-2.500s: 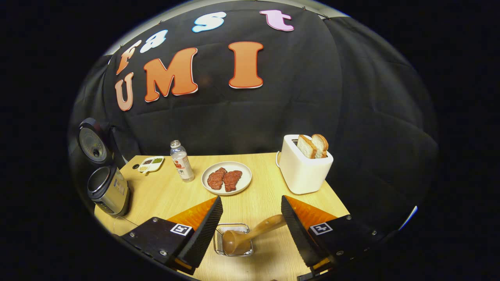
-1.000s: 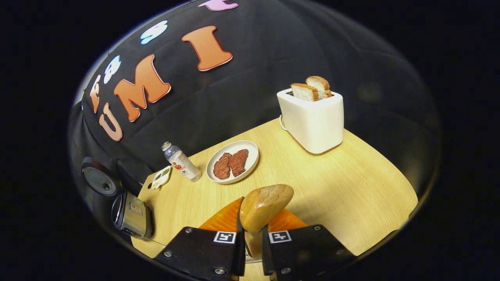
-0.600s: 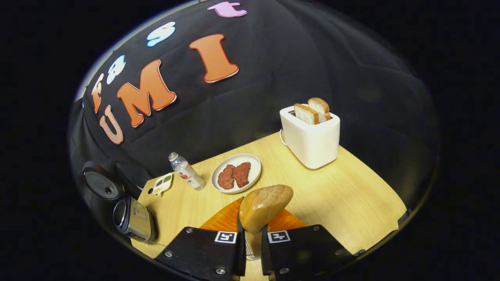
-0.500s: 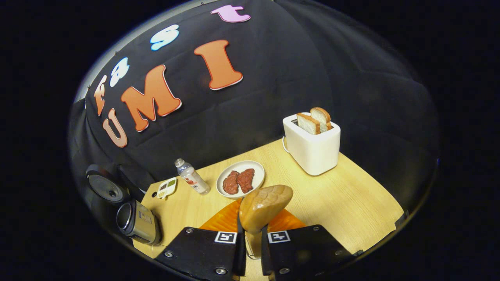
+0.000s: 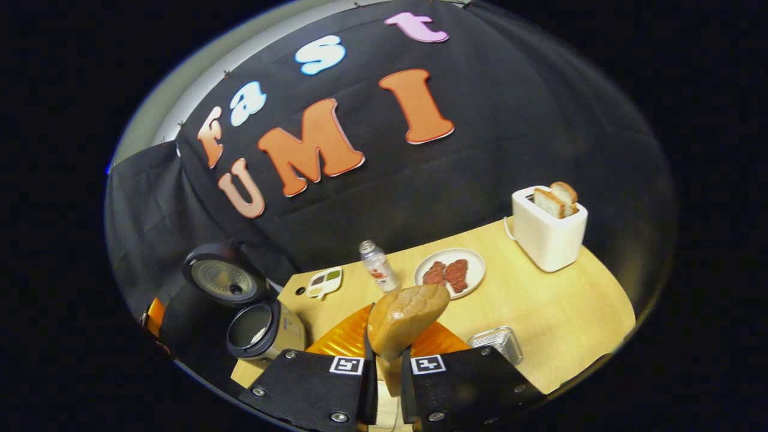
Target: Close the left gripper, press the button to open the rice cooker; take a wooden spoon from the chopstick holder with the right hand, scoop a spoonful of rice and pour it into the rice cooker, then put the wooden spoon back into the chopstick holder.
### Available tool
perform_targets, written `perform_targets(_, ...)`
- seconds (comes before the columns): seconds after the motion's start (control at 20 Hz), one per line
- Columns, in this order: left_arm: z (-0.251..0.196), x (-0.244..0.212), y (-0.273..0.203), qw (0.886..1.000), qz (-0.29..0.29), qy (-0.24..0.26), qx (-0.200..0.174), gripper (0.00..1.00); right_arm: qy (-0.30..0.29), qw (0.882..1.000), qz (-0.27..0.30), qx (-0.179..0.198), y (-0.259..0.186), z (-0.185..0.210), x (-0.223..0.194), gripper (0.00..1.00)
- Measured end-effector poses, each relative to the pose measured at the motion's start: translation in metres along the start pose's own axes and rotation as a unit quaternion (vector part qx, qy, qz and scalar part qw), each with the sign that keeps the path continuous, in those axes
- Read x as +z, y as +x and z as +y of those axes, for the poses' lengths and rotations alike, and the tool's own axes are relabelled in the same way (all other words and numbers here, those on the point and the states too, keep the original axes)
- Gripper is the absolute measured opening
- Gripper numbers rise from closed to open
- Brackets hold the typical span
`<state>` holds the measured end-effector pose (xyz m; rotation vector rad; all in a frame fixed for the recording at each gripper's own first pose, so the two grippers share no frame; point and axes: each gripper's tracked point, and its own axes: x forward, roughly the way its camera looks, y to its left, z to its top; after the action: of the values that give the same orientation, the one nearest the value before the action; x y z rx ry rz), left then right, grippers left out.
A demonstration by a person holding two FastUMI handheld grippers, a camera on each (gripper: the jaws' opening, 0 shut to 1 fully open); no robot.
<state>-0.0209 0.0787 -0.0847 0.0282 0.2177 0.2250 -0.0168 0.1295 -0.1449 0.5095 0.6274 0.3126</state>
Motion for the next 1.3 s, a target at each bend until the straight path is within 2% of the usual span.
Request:
perform_targets(0.25,0.018,-0.012,0.011,1.0,0.016,-0.004,0.004,0.97,-0.025,0.999,0.032,0.037,0.001,0.044,-0.039,0.14)
perform_targets(0.45,0.023,-0.018,0.016,1.0,0.021,-0.002,0.006,0.99,-0.078,0.994,0.059,0.039,0.006,0.056,-0.075,0.14)
perform_targets(0.6,0.022,-0.023,0.02,1.0,0.027,0.002,0.001,1.0,-0.129,0.989,0.056,0.036,0.007,0.058,-0.09,0.15)
perform_targets(0.75,0.02,-0.03,0.026,0.999,0.035,0.008,-0.006,0.97,-0.199,0.979,0.047,0.002,0.01,0.046,-0.107,0.14)
perform_targets(0.9,0.021,-0.034,0.032,0.999,0.041,0.013,-0.016,1.0,-0.235,0.971,0.039,-0.015,0.015,0.047,-0.123,0.15)
perform_targets(1.1,0.017,-0.045,0.04,0.998,0.052,0.014,-0.029,1.0,-0.298,0.953,0.021,-0.057,0.02,0.044,-0.146,0.15)
perform_targets(1.15,0.017,-0.046,0.042,0.998,0.053,0.013,-0.031,0.97,-0.312,0.948,0.012,-0.065,0.021,0.044,-0.149,0.15)
perform_targets(1.25,0.021,-0.05,0.044,0.998,0.055,0.013,-0.034,1.0,-0.343,0.936,0.001,-0.078,0.021,0.045,-0.155,0.14)
perform_targets(1.3,0.023,-0.051,0.046,0.998,0.056,0.012,-0.035,0.98,-0.359,0.93,-0.008,-0.079,0.021,0.047,-0.156,0.15)
